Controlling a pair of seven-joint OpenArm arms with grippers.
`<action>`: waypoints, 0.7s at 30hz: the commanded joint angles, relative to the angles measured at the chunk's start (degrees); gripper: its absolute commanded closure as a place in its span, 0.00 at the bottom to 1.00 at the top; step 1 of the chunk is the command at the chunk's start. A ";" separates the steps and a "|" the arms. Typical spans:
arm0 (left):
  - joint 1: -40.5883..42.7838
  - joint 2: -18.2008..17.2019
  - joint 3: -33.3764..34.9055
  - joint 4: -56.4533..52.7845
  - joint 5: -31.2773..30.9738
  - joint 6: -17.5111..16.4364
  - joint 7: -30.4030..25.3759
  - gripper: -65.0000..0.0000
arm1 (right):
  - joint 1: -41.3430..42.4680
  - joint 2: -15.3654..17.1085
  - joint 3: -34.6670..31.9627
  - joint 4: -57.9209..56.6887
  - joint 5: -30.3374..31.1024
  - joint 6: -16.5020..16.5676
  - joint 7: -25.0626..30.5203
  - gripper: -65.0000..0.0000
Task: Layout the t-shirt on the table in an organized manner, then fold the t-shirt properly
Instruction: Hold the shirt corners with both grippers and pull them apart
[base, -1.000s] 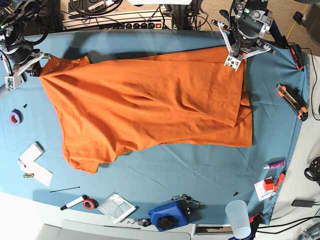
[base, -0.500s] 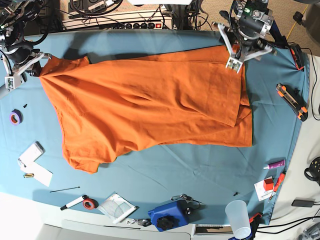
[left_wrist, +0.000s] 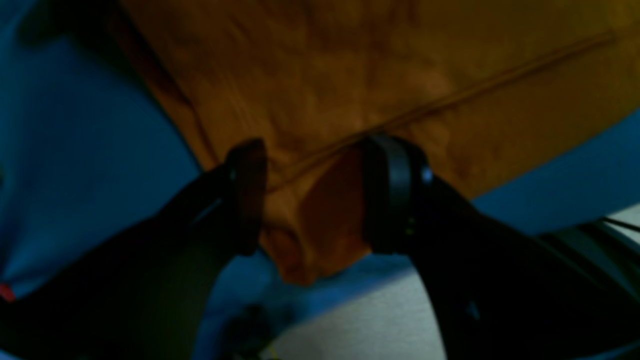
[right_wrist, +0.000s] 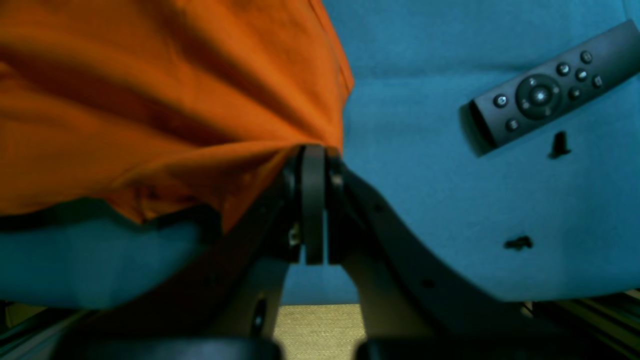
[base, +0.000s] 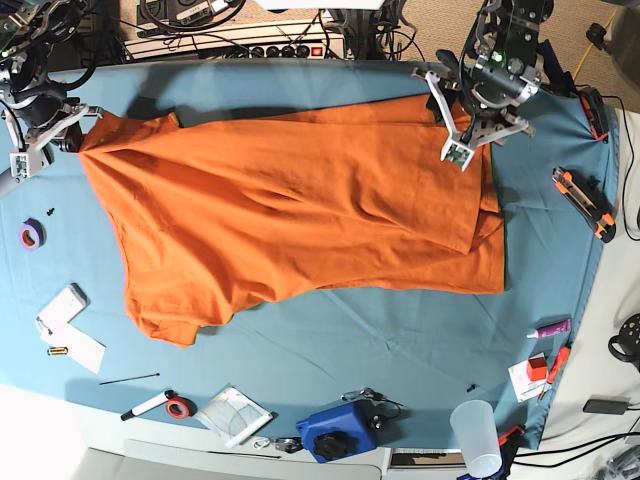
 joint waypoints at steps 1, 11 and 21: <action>0.09 -0.28 -0.13 -0.50 0.50 0.04 0.33 0.55 | 0.15 1.14 0.44 0.90 0.76 0.11 0.83 1.00; 0.15 -0.28 -0.13 5.64 1.90 3.72 3.13 1.00 | 0.15 1.14 0.44 0.90 0.76 0.11 1.05 1.00; 5.29 -0.28 -0.13 11.74 4.44 3.65 5.09 1.00 | 0.15 1.14 0.44 0.90 0.76 0.11 1.57 1.00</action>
